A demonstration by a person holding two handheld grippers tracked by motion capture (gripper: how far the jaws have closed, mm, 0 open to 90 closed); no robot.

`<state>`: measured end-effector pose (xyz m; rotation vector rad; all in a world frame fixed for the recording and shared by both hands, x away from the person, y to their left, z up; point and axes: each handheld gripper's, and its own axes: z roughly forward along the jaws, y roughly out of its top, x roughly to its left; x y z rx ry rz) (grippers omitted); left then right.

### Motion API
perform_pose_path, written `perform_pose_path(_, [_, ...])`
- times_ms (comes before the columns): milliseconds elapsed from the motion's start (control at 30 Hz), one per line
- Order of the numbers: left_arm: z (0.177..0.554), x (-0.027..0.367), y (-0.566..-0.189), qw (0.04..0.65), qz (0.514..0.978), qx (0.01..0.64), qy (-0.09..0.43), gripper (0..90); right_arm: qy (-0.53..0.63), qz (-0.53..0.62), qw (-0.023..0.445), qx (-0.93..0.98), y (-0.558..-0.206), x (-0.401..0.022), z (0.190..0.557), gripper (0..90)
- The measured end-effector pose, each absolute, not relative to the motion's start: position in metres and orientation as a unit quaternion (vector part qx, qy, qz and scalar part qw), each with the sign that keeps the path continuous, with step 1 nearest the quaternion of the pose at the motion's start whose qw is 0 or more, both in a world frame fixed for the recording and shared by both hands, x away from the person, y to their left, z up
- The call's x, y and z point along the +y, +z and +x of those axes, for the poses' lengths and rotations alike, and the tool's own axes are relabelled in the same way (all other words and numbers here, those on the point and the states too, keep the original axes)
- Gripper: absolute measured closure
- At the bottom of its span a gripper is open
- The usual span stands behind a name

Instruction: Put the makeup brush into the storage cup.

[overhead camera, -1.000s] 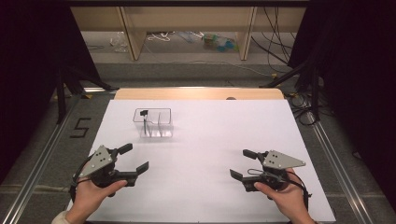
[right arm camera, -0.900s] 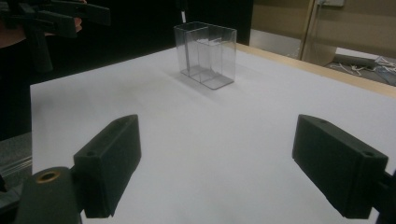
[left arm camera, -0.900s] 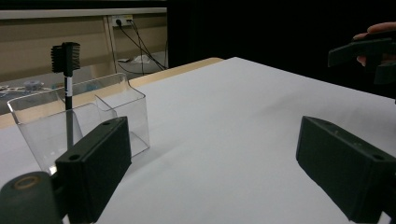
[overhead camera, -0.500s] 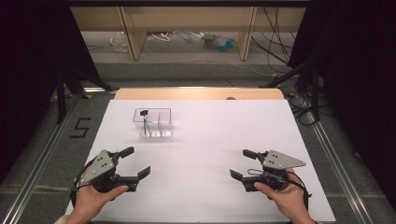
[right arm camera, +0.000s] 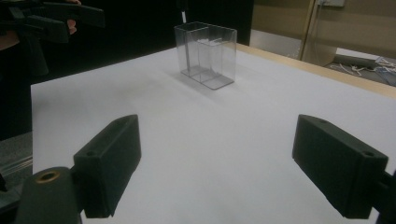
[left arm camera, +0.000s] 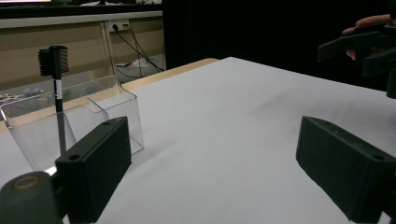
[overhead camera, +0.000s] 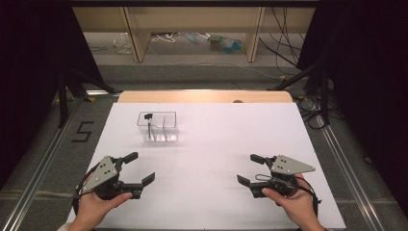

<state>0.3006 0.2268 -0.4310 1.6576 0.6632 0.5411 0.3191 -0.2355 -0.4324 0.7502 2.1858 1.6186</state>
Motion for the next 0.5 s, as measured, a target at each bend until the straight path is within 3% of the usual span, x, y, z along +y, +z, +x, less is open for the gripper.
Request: perform_pose_path(500, [0.3026, 0.2261, -0.4346, 0.593, 0.716, 0.289, 0.228, 10.8, 0.568, 0.264, 0.148, 0.765, -0.4337, -0.2350, 0.3197, 16.6])
